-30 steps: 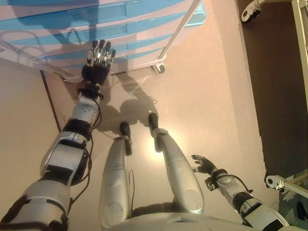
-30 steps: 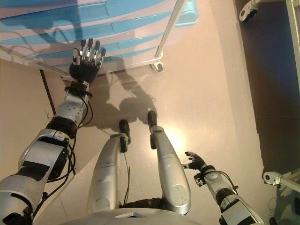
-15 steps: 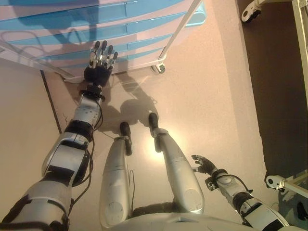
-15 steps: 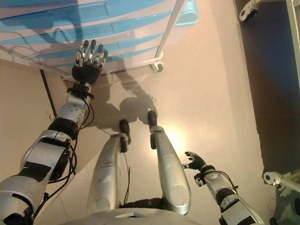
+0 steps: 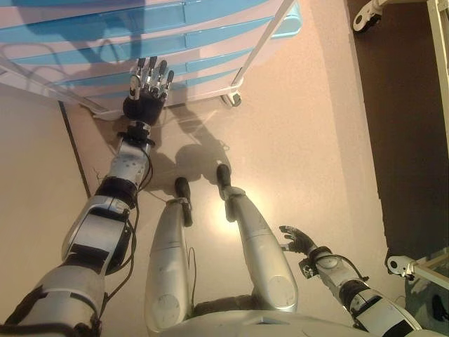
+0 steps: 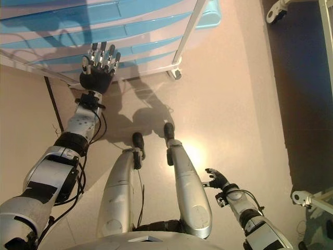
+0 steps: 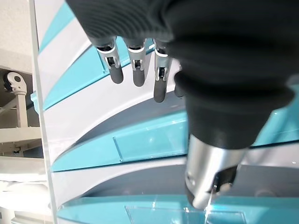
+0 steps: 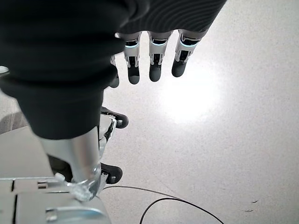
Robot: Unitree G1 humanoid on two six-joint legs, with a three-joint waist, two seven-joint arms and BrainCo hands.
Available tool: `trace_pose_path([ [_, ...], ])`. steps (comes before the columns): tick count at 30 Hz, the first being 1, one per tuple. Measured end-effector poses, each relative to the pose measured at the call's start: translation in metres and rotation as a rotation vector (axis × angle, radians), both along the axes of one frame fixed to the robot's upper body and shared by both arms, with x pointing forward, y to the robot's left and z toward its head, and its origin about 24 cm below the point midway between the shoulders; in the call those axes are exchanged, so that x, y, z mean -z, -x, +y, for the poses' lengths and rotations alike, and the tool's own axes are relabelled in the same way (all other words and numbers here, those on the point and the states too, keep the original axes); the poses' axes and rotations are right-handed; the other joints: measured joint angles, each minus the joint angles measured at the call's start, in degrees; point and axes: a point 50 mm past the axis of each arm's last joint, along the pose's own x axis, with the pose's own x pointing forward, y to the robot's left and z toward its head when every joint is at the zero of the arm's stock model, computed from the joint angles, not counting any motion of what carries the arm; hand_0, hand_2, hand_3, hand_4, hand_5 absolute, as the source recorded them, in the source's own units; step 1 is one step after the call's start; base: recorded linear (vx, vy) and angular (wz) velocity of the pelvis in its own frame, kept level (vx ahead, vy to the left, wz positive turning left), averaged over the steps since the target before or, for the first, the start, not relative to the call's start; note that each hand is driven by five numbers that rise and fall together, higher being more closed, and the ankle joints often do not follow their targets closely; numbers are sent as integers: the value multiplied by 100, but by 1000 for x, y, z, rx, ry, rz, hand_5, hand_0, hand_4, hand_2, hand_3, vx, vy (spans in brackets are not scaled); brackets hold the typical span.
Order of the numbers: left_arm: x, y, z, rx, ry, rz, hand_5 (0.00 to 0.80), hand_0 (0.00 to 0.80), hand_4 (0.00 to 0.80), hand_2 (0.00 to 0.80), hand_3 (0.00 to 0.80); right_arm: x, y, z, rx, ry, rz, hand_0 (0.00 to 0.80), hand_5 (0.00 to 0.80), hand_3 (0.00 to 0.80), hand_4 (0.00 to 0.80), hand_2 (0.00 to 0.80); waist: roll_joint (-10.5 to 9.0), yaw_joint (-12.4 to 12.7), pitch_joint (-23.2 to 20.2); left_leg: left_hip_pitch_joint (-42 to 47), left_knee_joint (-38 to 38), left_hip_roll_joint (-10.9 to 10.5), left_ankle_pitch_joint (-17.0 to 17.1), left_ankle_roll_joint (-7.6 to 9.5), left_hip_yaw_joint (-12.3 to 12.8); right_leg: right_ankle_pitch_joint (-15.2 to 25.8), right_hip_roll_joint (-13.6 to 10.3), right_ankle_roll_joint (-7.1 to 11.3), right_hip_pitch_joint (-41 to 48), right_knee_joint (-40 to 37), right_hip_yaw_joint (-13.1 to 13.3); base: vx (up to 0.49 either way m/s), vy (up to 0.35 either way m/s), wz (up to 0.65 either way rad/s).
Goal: Open the drawer and pick up the medicine
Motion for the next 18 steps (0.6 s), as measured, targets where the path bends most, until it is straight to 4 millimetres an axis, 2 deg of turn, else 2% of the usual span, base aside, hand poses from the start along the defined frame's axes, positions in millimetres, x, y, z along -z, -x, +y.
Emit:
trace_pose_path([
  [4,-4,2,-4,18,4,-31,0,0,0,0,0,0,0,0,0,-1,-1,0,0,0,0,0,0,0,0,-11,-45,-6,10,9,-3,0,-6,0,-11,-31,-5,0,0,0],
  [6,-16,3,-6,17,31,-79,0,0,0,0,0,0,0,0,-2,-3,-7,0,0,0,0,0,-1,-2,0,-7,-67,-10,15,1,-4,1,-7,-2,-12,-34,-5,0,0,0],
  [10,-22,4,-5,6,46,-108,0,0,0,0,0,-1,0,1,-5,-5,-13,0,0,0,0,0,-1,-23,1,-18,-91,-7,30,-21,0,17,-6,3,-42,-33,-3,0,0,0],
  [14,-23,4,-5,9,51,-112,0,0,0,0,0,-1,0,1,-6,-5,-13,0,0,0,0,0,-3,-27,2,-23,-96,-7,90,14,6,26,-4,0,-53,-19,-5,-23,-3,0],
  [15,-24,4,-6,11,54,-116,0,0,0,0,0,-1,0,0,-7,-5,-13,0,0,0,0,0,-3,-24,1,-28,-101,-9,29,-26,0,-7,-7,-11,-59,-27,0,102,32,-1],
  [16,-24,4,-6,11,55,-117,0,0,0,0,0,0,1,0,-8,-4,-12,0,0,0,0,0,-3,-30,2,-36,-100,-8,98,15,16,36,-8,-1,-75,-16,1,0,0,0],
  [18,-26,4,-6,11,67,-131,0,0,0,0,0,0,1,0,-10,-5,-13,0,0,0,0,0,-4,-46,2,-61,-107,-10,48,-29,4,-13,-11,-7,-94,-30,-9,0,0,0],
])
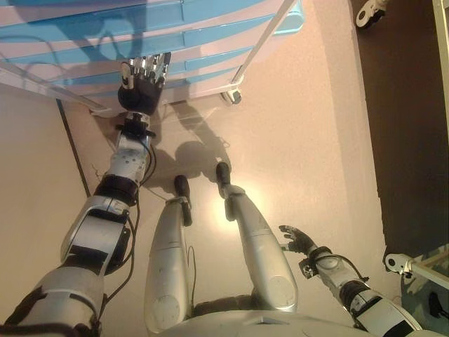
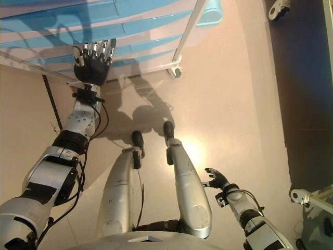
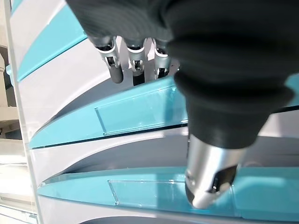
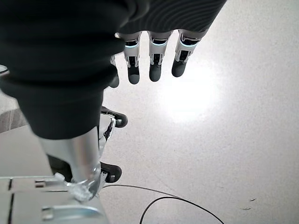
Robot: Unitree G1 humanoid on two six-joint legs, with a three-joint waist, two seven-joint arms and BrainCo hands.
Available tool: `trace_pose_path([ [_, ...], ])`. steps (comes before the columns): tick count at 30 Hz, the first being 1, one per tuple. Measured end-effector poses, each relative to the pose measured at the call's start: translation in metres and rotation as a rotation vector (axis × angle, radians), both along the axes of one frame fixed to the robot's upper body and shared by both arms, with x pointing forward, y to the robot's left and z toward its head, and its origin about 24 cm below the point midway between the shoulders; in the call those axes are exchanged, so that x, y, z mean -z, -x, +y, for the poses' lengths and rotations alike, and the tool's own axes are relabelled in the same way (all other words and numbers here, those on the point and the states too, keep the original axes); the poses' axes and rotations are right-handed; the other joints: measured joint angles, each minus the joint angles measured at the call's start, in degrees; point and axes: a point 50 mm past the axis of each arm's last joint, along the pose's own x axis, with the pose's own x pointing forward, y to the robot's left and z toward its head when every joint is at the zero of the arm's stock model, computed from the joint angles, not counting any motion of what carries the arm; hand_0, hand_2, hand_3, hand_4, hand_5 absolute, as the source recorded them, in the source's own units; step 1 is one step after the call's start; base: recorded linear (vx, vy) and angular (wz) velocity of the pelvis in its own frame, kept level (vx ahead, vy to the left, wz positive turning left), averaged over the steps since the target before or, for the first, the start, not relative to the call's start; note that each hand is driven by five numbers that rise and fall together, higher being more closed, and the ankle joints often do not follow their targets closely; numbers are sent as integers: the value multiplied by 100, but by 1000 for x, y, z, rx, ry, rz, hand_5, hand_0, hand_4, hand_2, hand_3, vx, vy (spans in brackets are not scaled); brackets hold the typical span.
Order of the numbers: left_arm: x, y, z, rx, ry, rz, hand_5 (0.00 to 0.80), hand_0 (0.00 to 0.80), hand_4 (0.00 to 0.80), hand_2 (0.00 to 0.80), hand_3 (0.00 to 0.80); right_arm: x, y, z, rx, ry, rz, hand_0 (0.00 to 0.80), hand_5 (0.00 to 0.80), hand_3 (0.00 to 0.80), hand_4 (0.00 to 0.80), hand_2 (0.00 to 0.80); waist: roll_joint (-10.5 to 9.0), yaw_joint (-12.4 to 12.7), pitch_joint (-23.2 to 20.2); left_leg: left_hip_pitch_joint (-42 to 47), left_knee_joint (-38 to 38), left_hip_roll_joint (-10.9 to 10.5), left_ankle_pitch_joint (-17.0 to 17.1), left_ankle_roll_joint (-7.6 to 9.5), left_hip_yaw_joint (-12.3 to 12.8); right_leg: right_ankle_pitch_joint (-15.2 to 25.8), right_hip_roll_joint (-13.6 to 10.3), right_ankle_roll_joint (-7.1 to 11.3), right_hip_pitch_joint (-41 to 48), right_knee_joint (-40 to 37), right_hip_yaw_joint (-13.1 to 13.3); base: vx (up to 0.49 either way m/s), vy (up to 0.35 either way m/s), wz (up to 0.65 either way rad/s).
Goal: Open the drawer and pick up the medicine
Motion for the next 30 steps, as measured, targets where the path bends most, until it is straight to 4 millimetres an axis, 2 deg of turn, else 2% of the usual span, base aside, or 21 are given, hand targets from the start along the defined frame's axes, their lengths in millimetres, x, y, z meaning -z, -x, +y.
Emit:
trace_pose_path([
  [2,0,0,-1,-9,11,-7,0,0,0,0,0,1,1,1,-5,-1,0,0,0,0,0,0,-1,-10,1,-8,-9,-1,31,9,-10,15,2,1,-10,6,-7,3,6,2],
  [3,0,0,0,-16,13,-10,188,188,188,188,188,1,2,0,-4,-1,1,0,0,0,0,0,-1,-12,1,-11,-9,6,29,16,-11,29,7,-9,-14,-1,-8,0,0,0],
  [4,0,0,0,-22,15,-12,527,527,527,527,527,1,2,1,-5,-2,1,0,0,0,0,0,-1,-22,1,-14,-11,9,70,18,-12,64,13,-22,-18,6,-8,0,0,0],
  [5,-1,0,0,-28,20,-16,765,765,765,765,765,1,3,1,-6,-2,1,0,0,0,0,0,-1,-17,1,-17,-15,8,43,-1,-21,30,6,-12,-20,4,-21,0,0,0],
  [6,-1,0,0,-38,20,-19,800,800,800,800,800,2,3,1,-6,-3,1,0,0,0,0,0,-1,-34,1,-23,-12,12,53,7,-33,45,11,-37,-21,2,-36,15,0,4],
  [13,-3,1,7,-124,39,-29,800,800,800,800,800,2,5,0,-6,-1,6,0,0,0,0,0,1,-122,2,19,-41,14,70,-27,-40,50,-12,-71,-21,38,-78,-42,0,0],
  [23,4,1,5,-136,27,23,800,800,800,800,800,3,6,-1,-5,4,10,0,0,0,0,0,10,-63,8,99,-85,-6,88,-24,-7,43,-61,-78,9,102,-94,-5,6,0],
  [27,9,1,4,-124,9,43,800,800,800,800,800,3,6,-1,-19,16,11,0,0,0,0,0,40,8,27,133,-100,-8,118,-43,-6,39,-70,-85,34,108,-113,-33,16,0],
  [30,21,6,4,-107,-19,78,800,800,800,800,800,2,4,0,-27,22,7,0,0,0,0,0,49,56,33,239,-163,-14,137,-68,-21,21,-77,-110,129,107,-135,-65,34,4],
])
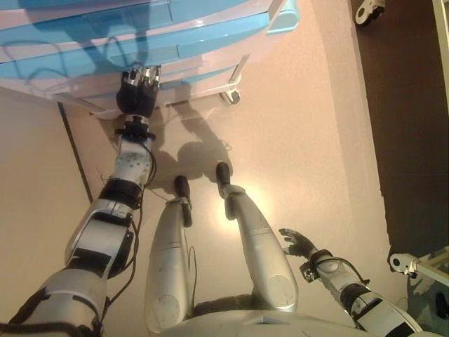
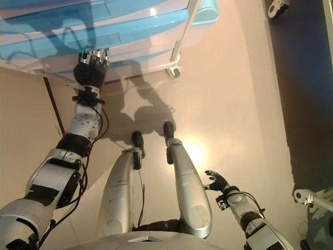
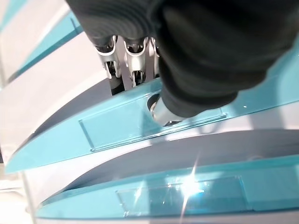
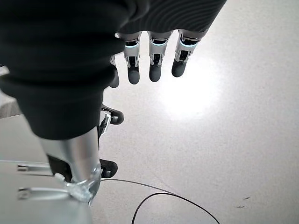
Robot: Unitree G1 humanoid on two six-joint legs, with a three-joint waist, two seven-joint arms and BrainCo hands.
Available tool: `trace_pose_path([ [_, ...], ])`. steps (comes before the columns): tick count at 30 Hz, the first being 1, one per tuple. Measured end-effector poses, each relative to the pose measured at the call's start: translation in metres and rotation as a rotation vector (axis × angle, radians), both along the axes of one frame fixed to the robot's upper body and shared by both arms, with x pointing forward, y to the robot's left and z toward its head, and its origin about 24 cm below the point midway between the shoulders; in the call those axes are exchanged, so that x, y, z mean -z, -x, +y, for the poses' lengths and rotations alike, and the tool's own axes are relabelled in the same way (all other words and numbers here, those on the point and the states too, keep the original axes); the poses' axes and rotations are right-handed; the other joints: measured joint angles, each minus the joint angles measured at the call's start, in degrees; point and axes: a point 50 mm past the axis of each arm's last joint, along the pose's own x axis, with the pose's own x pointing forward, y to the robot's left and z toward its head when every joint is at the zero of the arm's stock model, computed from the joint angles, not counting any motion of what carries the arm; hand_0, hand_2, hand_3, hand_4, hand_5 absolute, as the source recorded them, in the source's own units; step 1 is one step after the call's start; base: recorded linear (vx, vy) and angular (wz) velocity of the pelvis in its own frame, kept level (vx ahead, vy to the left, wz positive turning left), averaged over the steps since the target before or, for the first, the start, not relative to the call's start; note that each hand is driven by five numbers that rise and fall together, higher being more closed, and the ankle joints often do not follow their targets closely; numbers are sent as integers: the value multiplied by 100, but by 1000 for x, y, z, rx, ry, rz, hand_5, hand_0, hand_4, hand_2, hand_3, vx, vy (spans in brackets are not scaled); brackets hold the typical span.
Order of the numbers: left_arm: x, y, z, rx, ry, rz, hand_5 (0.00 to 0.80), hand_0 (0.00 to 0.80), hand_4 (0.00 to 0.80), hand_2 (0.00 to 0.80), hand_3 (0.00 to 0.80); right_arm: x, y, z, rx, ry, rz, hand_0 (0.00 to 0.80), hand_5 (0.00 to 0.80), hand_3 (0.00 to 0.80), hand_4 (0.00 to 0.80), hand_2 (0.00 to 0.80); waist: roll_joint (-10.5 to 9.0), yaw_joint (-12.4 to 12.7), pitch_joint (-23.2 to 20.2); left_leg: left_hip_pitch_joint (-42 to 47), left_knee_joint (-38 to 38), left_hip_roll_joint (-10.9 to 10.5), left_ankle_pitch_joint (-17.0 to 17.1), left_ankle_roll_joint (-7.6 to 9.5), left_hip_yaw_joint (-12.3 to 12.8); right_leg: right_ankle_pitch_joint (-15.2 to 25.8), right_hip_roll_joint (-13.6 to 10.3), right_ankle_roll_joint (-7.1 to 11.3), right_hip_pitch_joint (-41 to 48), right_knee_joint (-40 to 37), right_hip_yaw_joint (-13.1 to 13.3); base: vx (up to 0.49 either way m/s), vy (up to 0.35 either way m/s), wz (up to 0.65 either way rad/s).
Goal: Open the drawer and pick up the medicine
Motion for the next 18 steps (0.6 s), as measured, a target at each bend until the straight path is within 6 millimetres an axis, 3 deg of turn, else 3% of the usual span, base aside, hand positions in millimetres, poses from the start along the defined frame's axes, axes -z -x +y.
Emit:
trace_pose_path([
  [8,46,22,-11,92,-51,110,800,800,800,800,800,-3,-3,-6,-13,50,-6,0,0,0,0,0,70,252,41,390,-139,-68,40,-147,-192,-189,-77,-206,320,130,-300,-57,9,11],
  [14,94,47,-18,140,-43,248,800,800,800,800,800,-6,-6,-10,-6,79,-13,0,0,0,0,0,86,493,50,871,-351,-52,64,-316,-424,-423,-106,-398,753,190,-598,-29,-70,18],
  [18,135,77,-23,143,43,368,800,800,800,800,800,-7,-4,-13,13,102,-6,0,0,0,0,0,93,701,47,1365,-654,-57,105,-390,-665,-616,-120,-536,1231,89,-836,47,-73,28],
])
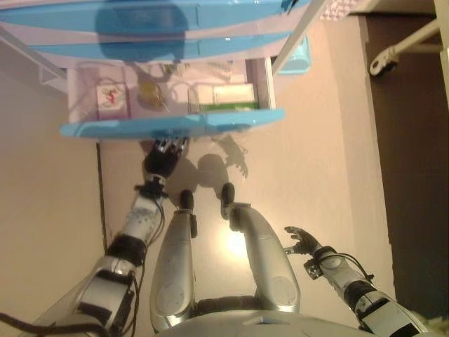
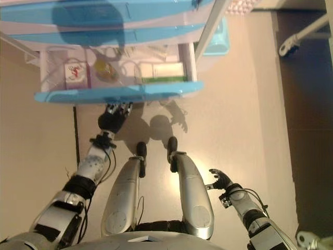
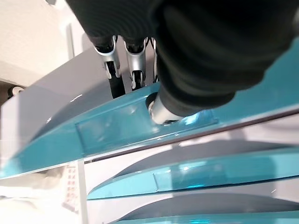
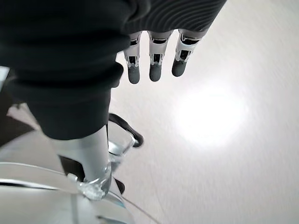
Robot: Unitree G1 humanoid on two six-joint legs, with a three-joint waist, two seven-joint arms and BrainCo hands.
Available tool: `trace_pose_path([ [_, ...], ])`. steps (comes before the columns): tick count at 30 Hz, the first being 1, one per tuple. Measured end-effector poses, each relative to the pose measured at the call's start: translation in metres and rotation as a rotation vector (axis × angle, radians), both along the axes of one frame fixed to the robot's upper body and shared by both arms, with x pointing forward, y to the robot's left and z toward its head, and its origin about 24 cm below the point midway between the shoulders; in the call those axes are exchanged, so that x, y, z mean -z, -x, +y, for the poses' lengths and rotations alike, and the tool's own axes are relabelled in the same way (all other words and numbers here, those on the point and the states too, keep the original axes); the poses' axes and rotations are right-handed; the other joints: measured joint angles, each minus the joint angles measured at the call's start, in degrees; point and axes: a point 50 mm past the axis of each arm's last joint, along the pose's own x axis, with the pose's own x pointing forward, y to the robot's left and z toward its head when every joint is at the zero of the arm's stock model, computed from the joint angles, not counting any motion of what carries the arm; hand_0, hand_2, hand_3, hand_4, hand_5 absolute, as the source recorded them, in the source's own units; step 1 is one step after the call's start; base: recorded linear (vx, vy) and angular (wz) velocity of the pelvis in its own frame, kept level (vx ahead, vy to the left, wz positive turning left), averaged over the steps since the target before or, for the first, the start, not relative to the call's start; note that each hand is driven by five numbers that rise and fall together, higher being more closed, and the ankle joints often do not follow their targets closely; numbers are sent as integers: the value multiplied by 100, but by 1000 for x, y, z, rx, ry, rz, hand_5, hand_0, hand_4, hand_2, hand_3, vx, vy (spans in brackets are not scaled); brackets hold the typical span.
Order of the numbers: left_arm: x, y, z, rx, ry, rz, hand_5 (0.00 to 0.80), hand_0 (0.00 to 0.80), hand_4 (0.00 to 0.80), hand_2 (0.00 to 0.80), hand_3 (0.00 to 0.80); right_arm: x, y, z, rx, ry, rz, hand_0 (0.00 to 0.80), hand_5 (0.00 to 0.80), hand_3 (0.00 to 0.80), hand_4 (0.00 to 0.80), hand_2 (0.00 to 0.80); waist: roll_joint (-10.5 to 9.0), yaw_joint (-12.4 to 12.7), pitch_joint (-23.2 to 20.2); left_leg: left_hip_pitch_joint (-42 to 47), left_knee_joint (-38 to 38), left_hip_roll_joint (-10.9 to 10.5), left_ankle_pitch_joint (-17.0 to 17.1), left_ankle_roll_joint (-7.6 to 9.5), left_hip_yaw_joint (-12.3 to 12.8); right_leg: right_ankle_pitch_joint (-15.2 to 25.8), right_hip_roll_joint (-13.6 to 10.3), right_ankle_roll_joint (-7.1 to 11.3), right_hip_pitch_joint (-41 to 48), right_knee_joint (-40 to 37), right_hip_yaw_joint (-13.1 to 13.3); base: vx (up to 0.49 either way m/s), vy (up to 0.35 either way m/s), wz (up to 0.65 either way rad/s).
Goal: Open the drawer and pick up the medicine
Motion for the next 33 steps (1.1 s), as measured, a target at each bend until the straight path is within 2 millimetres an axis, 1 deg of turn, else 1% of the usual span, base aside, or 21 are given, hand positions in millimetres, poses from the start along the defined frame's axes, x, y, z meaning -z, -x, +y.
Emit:
trace_pose_path([
  [3,25,28,3,20,13,95,800,800,800,800,800,-1,0,-3,18,12,10,0,0,0,0,0,4,182,-1,413,-309,5,54,-56,-162,-114,8,-103,398,-148,-185,84,-35,29],
  [5,41,48,6,38,-2,161,800,800,800,800,800,-4,-2,-4,37,5,-5,0,0,0,0,0,6,260,-5,673,-478,16,73,-61,-261,-191,19,-157,657,-254,-297,89,-31,26],
  [8,55,68,10,70,-25,237,800,800,800,800,800,-8,-8,0,53,-27,-26,0,0,0,0,0,12,437,-8,1052,-722,88,126,-140,-293,-220,73,-187,1042,-467,-413,94,-20,16],
  [10,64,80,11,85,-31,288,800,800,800,800,800,-9,-10,3,47,-41,-28,0,0,0,0,0,15,549,-21,1311,-907,114,132,-145,-323,-213,93,-214,1312,-650,-508,93,5,10],
  [11,67,84,11,93,-29,304,800,800,800,800,800,-11,-13,5,52,-51,-37,0,0,0,0,0,19,585,-21,1405,-997,123,147,-166,-330,-225,90,-225,1412,-728,-560,122,26,9],
  [13,73,93,12,106,-47,339,800,800,800,800,800,-10,-13,9,59,-67,-20,0,0,0,0,0,20,628,-22,1701,-1249,145,246,-331,-322,-222,84,-224,1684,-856,-647,104,33,7],
  [14,77,99,13,106,-50,369,800,800,800,800,800,-8,-12,11,70,-84,-13,0,0,0,0,0,18,626,-23,1903,-1384,153,249,-340,-325,-227,70,-215,1874,-947,-722,82,32,8],
  [15,80,103,13,111,-53,390,800,800,800,800,800,-8,-12,12,78,-92,-11,0,0,0,0,0,14,635,-35,2007,-1484,156,254,-347,-331,-242,78,-194,1983,-1023,-731,61,27,8],
  [17,82,108,12,123,-62,407,800,800,800,800,800,-8,-12,11,101,-105,-14,0,0,0,0,0,15,740,-38,2130,-1600,157,271,-343,-322,-248,67,-183,2050,-1069,-727,37,25,-2],
  [22,85,112,15,119,-59,437,800,800,800,800,800,-8,-14,15,97,-122,-15,0,0,0,0,0,15,747,-39,2377,-1802,167,314,-361,-335,-252,79,-177,2276,-1179,-828,25,19,2],
  [24,87,114,16,106,-66,457,800,800,800,800,800,-6,-11,15,102,-123,-2,0,0,0,0,0,15,743,-39,2526,-1895,177,348,-372,-342,-256,85,-181,2404,-1224,-866,49,27,4],
  [25,89,115,16,98,-73,472,687,687,687,687,687,-3,-8,13,110,-120,12,0,0,0,0,0,13,745,-58,2555,-1901,178,339,-361,-343,-300,83,-167,2465,-1267,-891,56,37,5],
  [26,91,114,16,99,-86,479,198,198,198,198,198,0,-5,10,127,-120,23,0,0,0,0,0,18,751,-116,2537,-1914,178,335,-356,-343,-338,77,-143,2462,-1292,-923,51,39,7],
  [27,92,114,15,102,-101,489,0,0,0,0,0,2,-2,7,139,-115,39,0,0,0,0,0,27,756,-163,2533,-1919,182,335,-350,-344,-338,77,-142,2462,-1302,-940,47,43,6],
  [29,98,117,16,107,-162,539,0,0,0,0,0,8,8,3,153,-105,69,0,0,0,0,0,62,755,-326,2529,-1962,182,346,-341,-351,-338,76,-144,2454,-1316,-952,43,42,5],
  [32,117,127,13,125,-318,679,0,0,0,0,0,19,30,-8,190,-82,137,0,0,0,0,0,303,705,-866,2446,-1963,156,340,-331,-349,-336,47,-139,2430,-1378,-1013,45,40,13],
  [33,123,131,18,91,-379,728,0,0,0,0,0,23,40,-13,202,-67,165,0,0,0,0,0,442,722,-1073,2444,-1960,137,326,-310,-349,-342,34,-116,2443,-1400,-1022,69,36,12],
])
